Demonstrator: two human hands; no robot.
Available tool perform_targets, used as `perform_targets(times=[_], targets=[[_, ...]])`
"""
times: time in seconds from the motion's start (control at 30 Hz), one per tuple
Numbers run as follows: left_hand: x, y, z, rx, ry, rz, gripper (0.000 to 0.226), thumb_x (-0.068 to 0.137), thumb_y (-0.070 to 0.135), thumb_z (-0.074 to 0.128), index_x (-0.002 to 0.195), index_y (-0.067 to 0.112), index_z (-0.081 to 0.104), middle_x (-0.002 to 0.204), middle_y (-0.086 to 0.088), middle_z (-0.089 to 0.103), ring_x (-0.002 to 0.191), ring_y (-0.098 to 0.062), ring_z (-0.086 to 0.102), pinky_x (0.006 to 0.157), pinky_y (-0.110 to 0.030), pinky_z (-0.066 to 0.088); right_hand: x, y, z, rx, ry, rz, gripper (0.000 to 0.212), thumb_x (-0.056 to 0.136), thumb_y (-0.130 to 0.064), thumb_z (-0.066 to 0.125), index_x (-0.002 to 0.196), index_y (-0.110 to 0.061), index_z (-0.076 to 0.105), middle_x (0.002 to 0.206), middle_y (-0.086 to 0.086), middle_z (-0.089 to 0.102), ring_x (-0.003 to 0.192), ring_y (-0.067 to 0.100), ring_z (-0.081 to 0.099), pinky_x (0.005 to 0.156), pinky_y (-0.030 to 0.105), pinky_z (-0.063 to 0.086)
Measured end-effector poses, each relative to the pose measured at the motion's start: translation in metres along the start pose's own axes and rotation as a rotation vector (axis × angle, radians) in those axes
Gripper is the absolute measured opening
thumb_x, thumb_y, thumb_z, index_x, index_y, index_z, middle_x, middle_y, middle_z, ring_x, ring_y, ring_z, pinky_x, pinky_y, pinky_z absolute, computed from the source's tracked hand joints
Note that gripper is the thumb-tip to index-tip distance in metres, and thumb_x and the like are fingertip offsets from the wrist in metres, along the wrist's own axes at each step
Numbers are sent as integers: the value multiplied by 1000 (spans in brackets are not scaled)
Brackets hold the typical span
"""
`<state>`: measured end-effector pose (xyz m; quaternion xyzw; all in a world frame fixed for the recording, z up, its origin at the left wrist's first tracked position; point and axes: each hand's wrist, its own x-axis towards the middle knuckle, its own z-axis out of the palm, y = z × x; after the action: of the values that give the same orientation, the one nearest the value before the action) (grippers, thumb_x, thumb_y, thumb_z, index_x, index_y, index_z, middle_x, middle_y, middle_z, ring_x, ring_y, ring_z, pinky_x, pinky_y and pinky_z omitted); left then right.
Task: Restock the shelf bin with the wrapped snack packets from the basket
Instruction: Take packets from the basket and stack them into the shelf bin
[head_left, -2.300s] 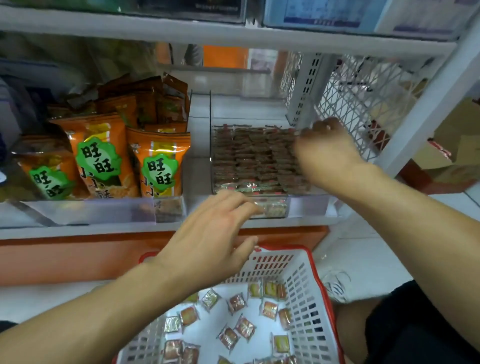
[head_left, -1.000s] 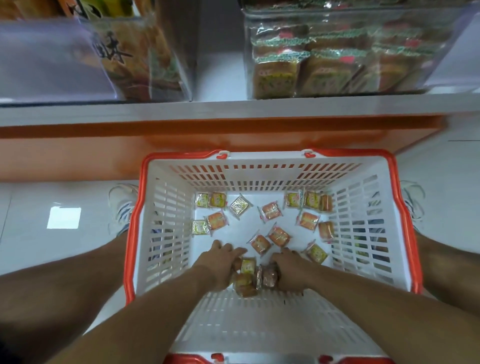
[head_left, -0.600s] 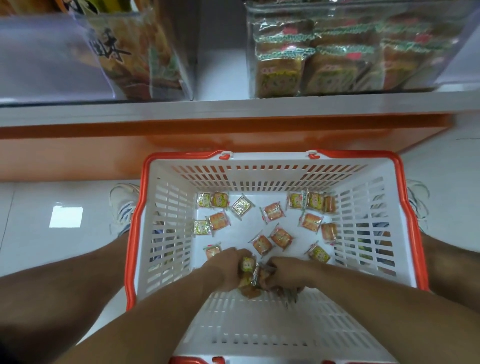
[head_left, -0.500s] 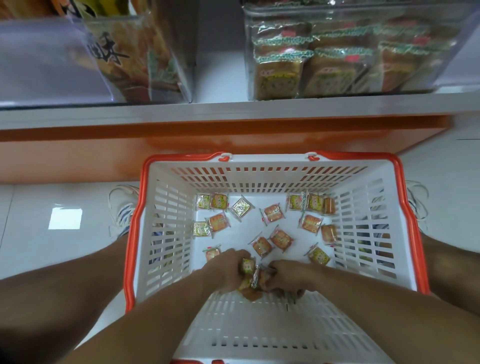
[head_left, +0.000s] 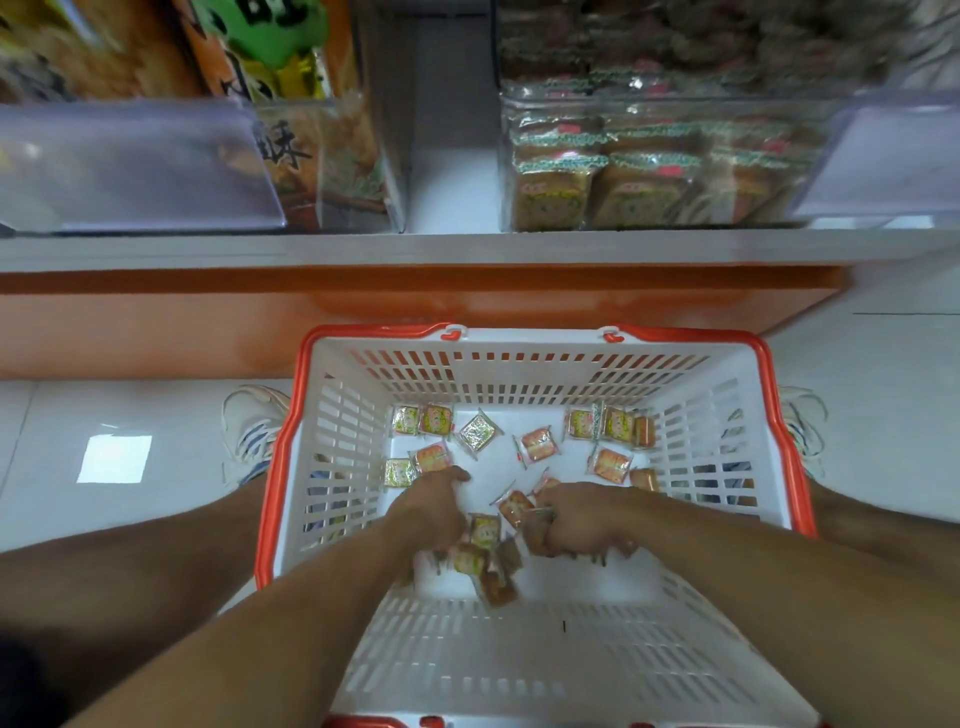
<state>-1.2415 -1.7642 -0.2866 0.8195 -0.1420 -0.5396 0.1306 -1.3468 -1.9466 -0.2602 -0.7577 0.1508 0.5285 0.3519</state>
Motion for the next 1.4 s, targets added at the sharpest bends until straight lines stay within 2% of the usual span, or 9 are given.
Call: perform_targets(times=[0.1, 0.3, 0.43, 0.53, 0.63, 0.77, 0.97, 1.1, 1.4], targets=[[-18, 19, -30, -374, -94, -24, 55, 91, -8, 49, 137, 21, 58, 91, -9, 66, 52, -7, 63, 44, -21, 51, -44, -27, -33, -99, 59, -29, 34, 90, -35, 61, 120, -21, 53, 96, -1, 58, 77, 14, 52, 57, 25, 37], [-88, 89, -105, -753, -451, 89, 37, 93, -9, 48, 105, 9, 78, 104, -17, 76, 86, -27, 77, 67, -39, 65, -177, -84, -91, -39, 316, -168, 29, 84, -34, 74, 108, -26, 61, 82, -8, 63, 69, 11, 59, 58, 27, 45], [-154, 136, -140, -908, -402, 212, 31, 95, -1, 45, 117, 0, 68, 103, -17, 76, 86, -26, 77, 62, -31, 64, -264, -104, -113, 45, 486, -260, 26, 83, -35, 77, 104, -27, 65, 95, -1, 74, 86, 20, 71, 79, 40, 57], [-204, 162, -154, -1053, -377, 273, 40, 87, 11, 58, 122, -4, 68, 115, -24, 73, 95, -31, 76, 77, -39, 65, -305, -115, -123, 154, 624, -379, 34, 83, -37, 78, 112, -24, 67, 104, 4, 74, 91, 17, 69, 89, 49, 53], [-243, 175, -166, -1076, -287, 360, 43, 87, 42, 68, 110, 8, 80, 114, -16, 76, 96, -29, 76, 80, -44, 64, -326, -123, -130, 368, 585, -554, 25, 89, -16, 75, 113, -14, 68, 109, 19, 73, 94, 34, 70, 93, 57, 51], [-265, 178, -178, -994, -242, 530, 58, 80, 60, 70, 118, 17, 77, 126, -13, 72, 117, -29, 69, 94, -48, 59, -329, -124, -138, 511, 463, -660, 31, 88, -12, 75, 118, -9, 67, 114, 19, 72, 101, 26, 69, 100, 49, 51], [-263, 187, -175, -1046, -303, 527, 48, 78, 47, 82, 117, 19, 77, 127, -17, 71, 116, -34, 69, 88, -48, 61, -322, -107, -141, 767, 360, -725, 39, 83, -15, 73, 122, -15, 70, 121, 17, 71, 111, 29, 68, 100, 40, 54], [-262, 189, -174, -1084, -417, 574, 54, 63, 25, 94, 113, 13, 78, 127, -20, 70, 116, -33, 69, 86, -40, 62, -309, -106, -139, 893, 440, -726, 37, 81, -21, 78, 117, -18, 72, 119, 18, 72, 117, 44, 63, 108, 65, 40], [-240, 191, -167, -1304, -256, 545, 47, 49, -27, 71, 86, 1, 81, 105, -30, 74, 89, -33, 76, 64, -32, 63, -318, -111, -150, 1119, 841, -844, 48, 71, -30, 83, 116, -17, 73, 107, 9, 76, 83, 19, 69, 68, 31, 55]])
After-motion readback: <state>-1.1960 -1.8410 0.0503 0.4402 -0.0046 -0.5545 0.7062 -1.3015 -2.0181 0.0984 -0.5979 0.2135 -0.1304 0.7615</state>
